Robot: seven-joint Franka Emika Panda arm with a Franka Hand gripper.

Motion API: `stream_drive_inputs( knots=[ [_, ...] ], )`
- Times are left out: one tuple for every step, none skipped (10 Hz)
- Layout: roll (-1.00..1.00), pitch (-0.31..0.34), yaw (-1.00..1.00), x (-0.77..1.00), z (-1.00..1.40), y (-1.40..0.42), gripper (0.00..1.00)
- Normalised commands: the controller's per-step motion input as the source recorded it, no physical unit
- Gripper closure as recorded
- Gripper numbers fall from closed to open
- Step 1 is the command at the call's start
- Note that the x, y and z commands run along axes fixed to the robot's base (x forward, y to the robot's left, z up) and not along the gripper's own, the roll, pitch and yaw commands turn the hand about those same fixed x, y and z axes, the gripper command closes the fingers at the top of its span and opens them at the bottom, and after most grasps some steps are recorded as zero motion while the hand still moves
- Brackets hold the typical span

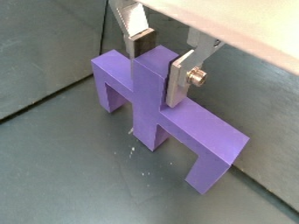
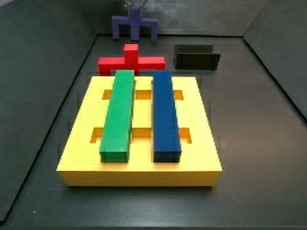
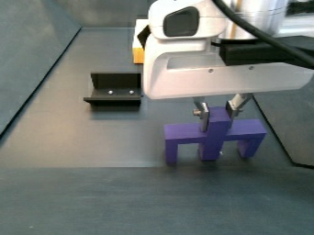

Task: Pick up the purple object. Move up. Move to above the board. Insert the purple object.
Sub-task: Pick up the purple object.

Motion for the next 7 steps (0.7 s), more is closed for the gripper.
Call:
stream_drive_inputs(
  knots=[
    [0.00, 0.000, 0.00, 0.00, 0.00, 0.00, 1.00],
    [0.00, 0.000, 0.00, 0.00, 0.00, 0.00, 1.00],
    [0.00, 0.000, 0.00, 0.00, 0.00, 0.00, 1.00],
    [0.00, 0.000, 0.00, 0.00, 0.00, 0.00, 1.00],
    [0.00, 0.000, 0.00, 0.00, 0.00, 0.00, 1.00],
    [0.00, 0.000, 0.00, 0.00, 0.00, 0.00, 1.00],
    [0.00, 0.000, 0.00, 0.00, 0.00, 0.00, 1.00]
  ],
)
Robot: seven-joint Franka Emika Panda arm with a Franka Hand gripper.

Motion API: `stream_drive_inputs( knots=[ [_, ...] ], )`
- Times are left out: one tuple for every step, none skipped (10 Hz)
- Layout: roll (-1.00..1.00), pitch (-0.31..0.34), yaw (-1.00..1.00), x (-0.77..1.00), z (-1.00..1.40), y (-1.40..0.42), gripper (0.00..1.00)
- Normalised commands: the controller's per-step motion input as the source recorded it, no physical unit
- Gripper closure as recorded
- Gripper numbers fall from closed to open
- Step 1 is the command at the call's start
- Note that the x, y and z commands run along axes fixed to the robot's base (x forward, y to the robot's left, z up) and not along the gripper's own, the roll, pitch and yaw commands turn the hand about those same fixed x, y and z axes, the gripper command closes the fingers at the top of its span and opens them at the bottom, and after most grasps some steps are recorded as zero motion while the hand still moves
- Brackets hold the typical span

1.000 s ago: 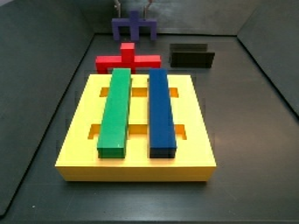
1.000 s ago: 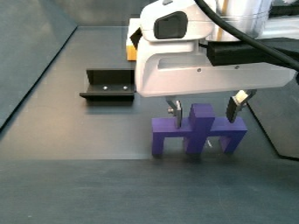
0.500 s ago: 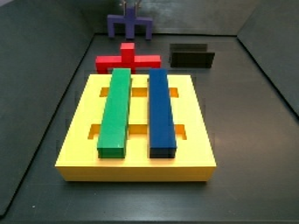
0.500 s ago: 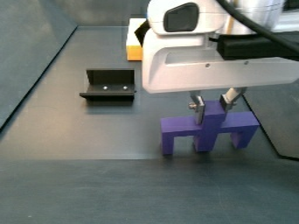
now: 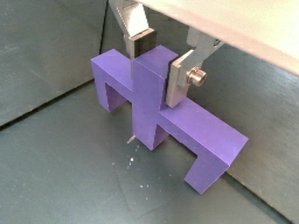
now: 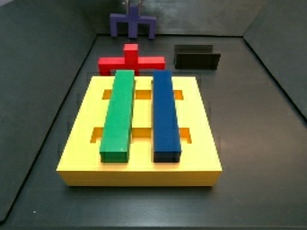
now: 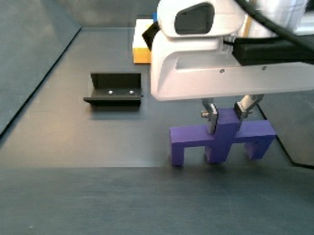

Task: Pick up the purple object. Move up. Move to above the board. Insert the purple object.
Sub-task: Pick up the purple object, then move up, then move to above the board.

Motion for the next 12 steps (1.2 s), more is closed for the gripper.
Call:
stream_drive_inputs(
  knots=[
    [0.00, 0.000, 0.00, 0.00, 0.00, 0.00, 1.00],
    [0.00, 0.000, 0.00, 0.00, 0.00, 0.00, 1.00],
    [0.00, 0.000, 0.00, 0.00, 0.00, 0.00, 1.00],
    [0.00, 0.000, 0.00, 0.00, 0.00, 0.00, 1.00],
    [0.00, 0.000, 0.00, 0.00, 0.00, 0.00, 1.00],
    [0.00, 0.000, 0.00, 0.00, 0.00, 0.00, 1.00],
    [0.00, 0.000, 0.00, 0.00, 0.83, 0.00, 1.00],
    [0.01, 0.007, 0.02, -0.02, 0.79, 0.05, 1.00],
    [0.04, 0.027, 0.01, -0.03, 0.63, 0.04, 1.00],
    [0.09, 0.034, 0.01, 0.01, 0.24, 0.00, 1.00],
    [0.00, 0.000, 0.00, 0.00, 1.40, 0.00, 1.00],
    [-0.06, 0.005, -0.01, -0.02, 1.40, 0.00, 1.00]
  ],
)
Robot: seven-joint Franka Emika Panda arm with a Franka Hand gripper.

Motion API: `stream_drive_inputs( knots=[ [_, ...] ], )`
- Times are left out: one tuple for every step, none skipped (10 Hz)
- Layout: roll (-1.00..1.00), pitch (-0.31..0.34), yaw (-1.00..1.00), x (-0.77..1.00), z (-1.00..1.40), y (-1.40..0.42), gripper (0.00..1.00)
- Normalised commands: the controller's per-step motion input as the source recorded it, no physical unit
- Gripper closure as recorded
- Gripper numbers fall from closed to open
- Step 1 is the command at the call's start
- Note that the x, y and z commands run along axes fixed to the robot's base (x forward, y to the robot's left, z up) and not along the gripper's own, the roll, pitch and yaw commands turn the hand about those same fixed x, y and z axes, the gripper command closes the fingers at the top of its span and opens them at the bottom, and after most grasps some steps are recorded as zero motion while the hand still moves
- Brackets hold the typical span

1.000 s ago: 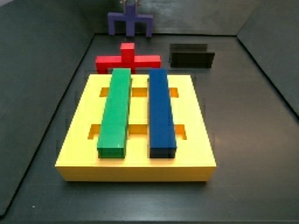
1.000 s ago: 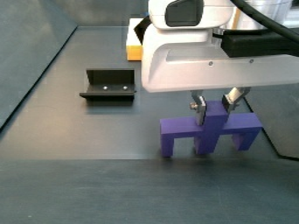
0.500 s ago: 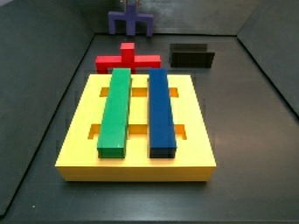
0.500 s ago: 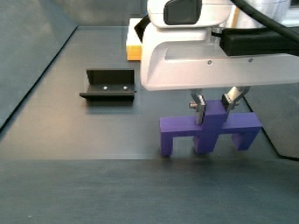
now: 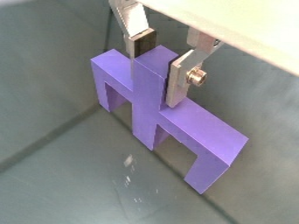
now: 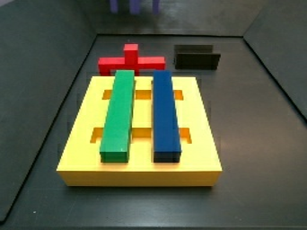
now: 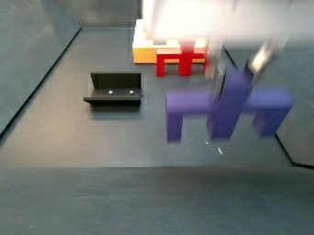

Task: Pick up the purple object. Move up. Move to above the board. Insert the purple object.
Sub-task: Move to above the board.

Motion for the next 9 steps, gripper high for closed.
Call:
stream_drive_inputs(
  knots=[
    [-0.01, 0.023, -0.01, -0.07, 1.40, -0.01, 1.00],
    [0.01, 0.021, 0.00, -0.03, 1.40, -0.02, 1.00],
    [-0.02, 0.077, 0.00, 0.03, 0.71, 0.02, 1.00],
    [0.00, 0.096, 0.00, 0.04, 0.39, 0.00, 1.00],
    [0.00, 0.070, 0.01, 0.03, 0.17, 0.00, 1.00],
    [-0.11, 0.139, -0.19, 0.17, 0.13, -1.40, 1.00],
    [-0.10, 0.117, -0.18, 0.17, 0.12, -1.40, 1.00],
    [-0.02, 0.052, -0.07, 0.16, 0.12, -1.40, 1.00],
    [-0.03, 0.008, -0.04, 0.16, 0.12, -1.40, 1.00]
  ],
)
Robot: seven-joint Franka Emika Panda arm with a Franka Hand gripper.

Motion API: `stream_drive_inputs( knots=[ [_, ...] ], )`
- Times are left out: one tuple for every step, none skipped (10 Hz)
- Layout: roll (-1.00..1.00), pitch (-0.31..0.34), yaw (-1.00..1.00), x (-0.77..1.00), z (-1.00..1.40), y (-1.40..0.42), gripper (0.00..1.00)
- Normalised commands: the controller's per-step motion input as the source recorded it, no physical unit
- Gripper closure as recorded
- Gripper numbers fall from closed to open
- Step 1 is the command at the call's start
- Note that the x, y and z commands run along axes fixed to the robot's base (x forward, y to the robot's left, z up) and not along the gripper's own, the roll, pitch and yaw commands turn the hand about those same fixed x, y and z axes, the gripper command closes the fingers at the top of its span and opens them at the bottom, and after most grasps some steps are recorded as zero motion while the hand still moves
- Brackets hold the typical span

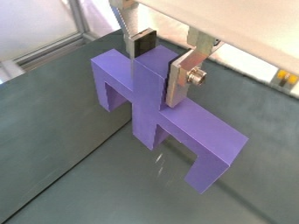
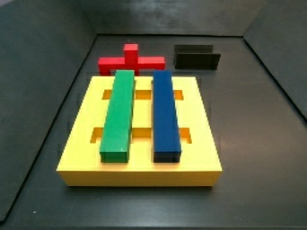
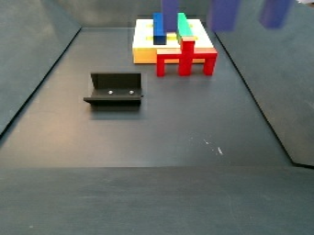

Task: Pick up the purple object. Move up. Move to above the board. Insert the purple object.
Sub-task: Move to above the board.

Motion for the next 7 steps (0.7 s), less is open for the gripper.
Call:
stream_drive_inputs(
  knots=[
    [-0.01, 0.023, -0.02, 0.16, 0.12, -1.40, 1.00],
    [-0.01, 0.030, -0.01, 0.16, 0.12, -1.40, 1.00],
    [-0.02, 0.024, 0.00, 0.16, 0.13, -1.40, 1.00],
    [-0.01, 0.022, -0.01, 0.16, 0.13, -1.40, 1.00],
    [0.01, 0.038, 0.01, 0.16, 0.14, -1.40, 1.00],
    [0.00, 0.064, 0.01, 0.17, 0.15, -1.40, 1.00],
    [-0.01, 0.088, 0.00, 0.19, 0.15, -1.40, 1.00]
  ],
)
